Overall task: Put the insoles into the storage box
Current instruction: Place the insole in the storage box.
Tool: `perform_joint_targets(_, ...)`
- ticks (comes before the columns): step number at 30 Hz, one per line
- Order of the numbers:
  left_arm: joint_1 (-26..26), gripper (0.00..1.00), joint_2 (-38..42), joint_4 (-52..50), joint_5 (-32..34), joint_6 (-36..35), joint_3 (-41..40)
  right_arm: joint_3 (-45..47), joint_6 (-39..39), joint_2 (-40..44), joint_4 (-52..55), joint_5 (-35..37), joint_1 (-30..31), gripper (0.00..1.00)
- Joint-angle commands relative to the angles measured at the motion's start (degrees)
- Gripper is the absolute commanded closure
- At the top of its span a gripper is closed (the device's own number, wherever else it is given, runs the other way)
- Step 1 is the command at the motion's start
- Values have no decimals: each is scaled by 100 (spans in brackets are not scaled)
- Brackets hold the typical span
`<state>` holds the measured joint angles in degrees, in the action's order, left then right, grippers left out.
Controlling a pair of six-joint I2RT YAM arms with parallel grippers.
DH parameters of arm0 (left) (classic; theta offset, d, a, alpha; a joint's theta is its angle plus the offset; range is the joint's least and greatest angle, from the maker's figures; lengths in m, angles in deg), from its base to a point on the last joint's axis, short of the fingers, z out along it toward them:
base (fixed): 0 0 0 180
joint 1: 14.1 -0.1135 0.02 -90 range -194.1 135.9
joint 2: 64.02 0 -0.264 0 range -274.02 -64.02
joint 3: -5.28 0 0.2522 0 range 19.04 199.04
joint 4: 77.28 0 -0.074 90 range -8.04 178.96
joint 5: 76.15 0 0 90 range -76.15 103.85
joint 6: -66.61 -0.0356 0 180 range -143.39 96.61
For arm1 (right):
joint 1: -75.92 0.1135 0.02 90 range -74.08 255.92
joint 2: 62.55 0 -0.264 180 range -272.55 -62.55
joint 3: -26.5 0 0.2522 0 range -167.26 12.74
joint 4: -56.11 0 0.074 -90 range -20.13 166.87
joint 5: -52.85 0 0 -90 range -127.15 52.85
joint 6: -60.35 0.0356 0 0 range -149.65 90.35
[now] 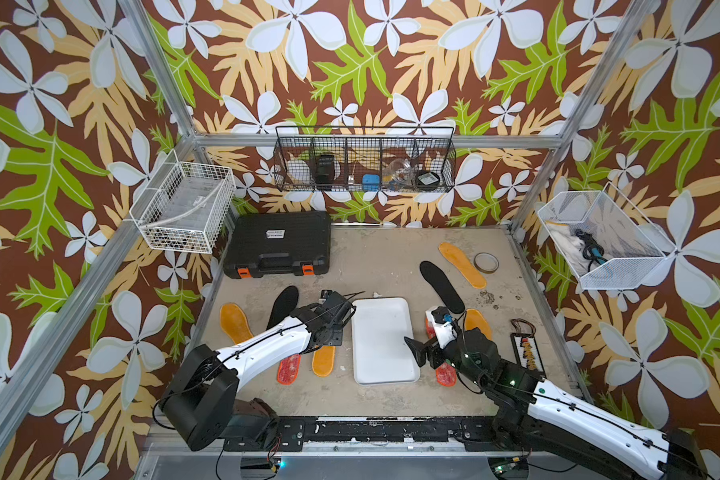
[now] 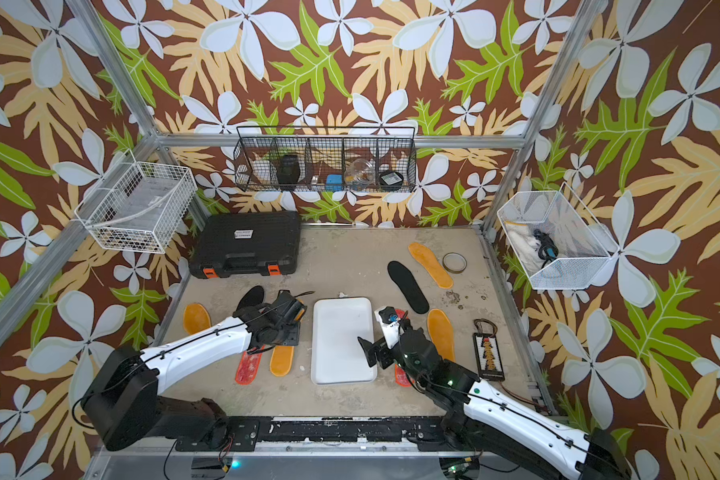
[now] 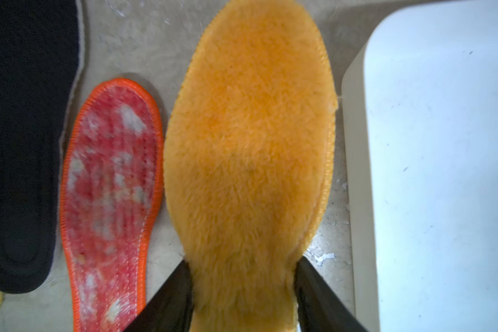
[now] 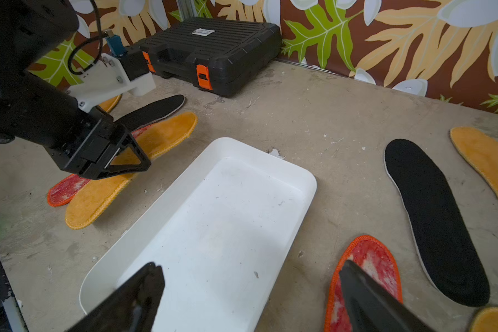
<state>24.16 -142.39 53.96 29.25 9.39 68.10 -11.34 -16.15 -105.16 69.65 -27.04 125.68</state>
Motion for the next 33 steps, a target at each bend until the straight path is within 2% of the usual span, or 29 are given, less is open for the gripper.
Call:
perform_joint_targets(1,-3,42,198,-615,315,154,279,-167,119,20,159,284,-1,1)
perform_joint_targets(8,251,39,517,-994,265,649,1115,-418,294,93,350,937,-1,0)
perform_joint_targets(13,710,41,174,-679,-94,1085,1362,-344,324,73,222,1080,-1,0)
perform_joint_targets(18,1138,40,-284,-165,-316,1493,1341,-269,377,30,190,1088,0,0)
perform_joint_targets(25,1254,40,-709,517,-724,1746,1048,-228,338,45,299,1227,-1,0)
perform_joint_targets(33,1346,39,-1513,643,-833,1645,1132,-132,347,43,242,1301,-1,0)
